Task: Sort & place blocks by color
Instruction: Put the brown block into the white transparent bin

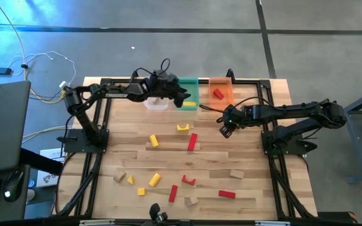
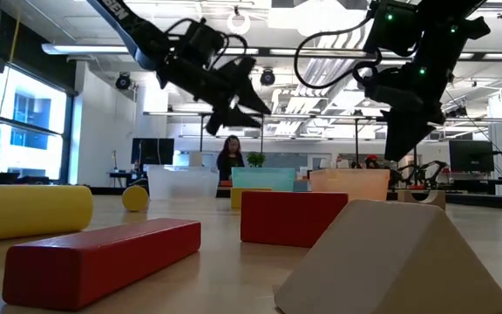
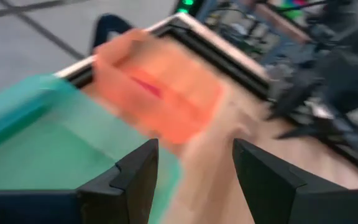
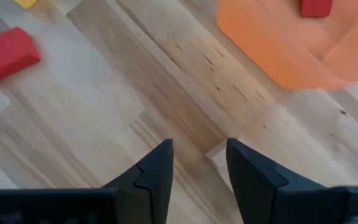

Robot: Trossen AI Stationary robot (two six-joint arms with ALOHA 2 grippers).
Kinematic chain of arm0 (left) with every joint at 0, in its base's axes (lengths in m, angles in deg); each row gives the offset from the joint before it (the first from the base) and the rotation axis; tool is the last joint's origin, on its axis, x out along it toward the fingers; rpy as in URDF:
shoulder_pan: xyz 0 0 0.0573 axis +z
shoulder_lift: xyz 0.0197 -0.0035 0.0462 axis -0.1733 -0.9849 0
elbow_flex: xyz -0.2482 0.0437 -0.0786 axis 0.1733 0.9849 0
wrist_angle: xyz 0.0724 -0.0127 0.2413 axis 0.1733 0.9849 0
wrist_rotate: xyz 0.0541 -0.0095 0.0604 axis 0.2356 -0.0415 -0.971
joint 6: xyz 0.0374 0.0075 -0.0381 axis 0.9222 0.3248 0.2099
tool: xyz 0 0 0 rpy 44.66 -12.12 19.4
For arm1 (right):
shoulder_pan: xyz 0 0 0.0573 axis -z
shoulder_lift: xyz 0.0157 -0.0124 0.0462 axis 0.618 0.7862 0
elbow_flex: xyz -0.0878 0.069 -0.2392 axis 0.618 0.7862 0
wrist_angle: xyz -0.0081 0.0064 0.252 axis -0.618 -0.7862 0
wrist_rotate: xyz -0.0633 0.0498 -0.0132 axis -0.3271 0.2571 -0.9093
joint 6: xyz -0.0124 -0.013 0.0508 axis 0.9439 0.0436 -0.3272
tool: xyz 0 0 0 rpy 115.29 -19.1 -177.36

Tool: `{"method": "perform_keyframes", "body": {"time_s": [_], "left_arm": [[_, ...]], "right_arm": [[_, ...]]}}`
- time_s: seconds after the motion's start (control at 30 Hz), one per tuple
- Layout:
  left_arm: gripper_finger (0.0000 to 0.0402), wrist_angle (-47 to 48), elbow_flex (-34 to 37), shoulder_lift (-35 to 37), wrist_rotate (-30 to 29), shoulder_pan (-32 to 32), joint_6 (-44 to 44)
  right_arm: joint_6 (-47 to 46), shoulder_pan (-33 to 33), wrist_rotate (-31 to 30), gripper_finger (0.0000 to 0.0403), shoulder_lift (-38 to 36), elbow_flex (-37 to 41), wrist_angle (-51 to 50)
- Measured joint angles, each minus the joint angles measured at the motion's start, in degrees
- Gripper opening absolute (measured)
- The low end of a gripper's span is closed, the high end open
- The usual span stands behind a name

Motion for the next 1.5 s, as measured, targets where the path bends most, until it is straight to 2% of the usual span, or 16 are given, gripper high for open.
{"method": "perform_keyframes", "body": {"time_s": [0.13,0.4,0.63,0.9,1.23,1.5], "left_arm": [[0.0195,4.88,-0.01,4.3,4.24,-0.31,1.13],[0.0195,22.6,-0.02,14.1,3.18,-3.18,8.62],[0.0195,31.56,-0.02,19.99,3.1,-6.4,10.03],[0.0195,32.69,0.0,21.35,3.05,-9.6,10.03],[0.0195,32.67,0.0,21.35,2.9,-10.51,10.95],[0.0195,33.08,0.0,21.32,0.44,-10.49,11.1]], "right_arm": [[2.26,0.79,1.26,0.015,0.0,0.0,0.04],[7.47,3.06,2.95,0.0195,0.0,0.0,-0.03],[12.6,6.17,4.74,0.02,0.0,-0.02,-2.5],[17.16,8.79,6.24,0.02,0.0,-0.02,-4.76],[17.37,7.41,7.96,0.02,3.82,-0.5,-4.28],[19.94,7.43,6.57,0.02,9.55,-10.47,-12.01]]}}
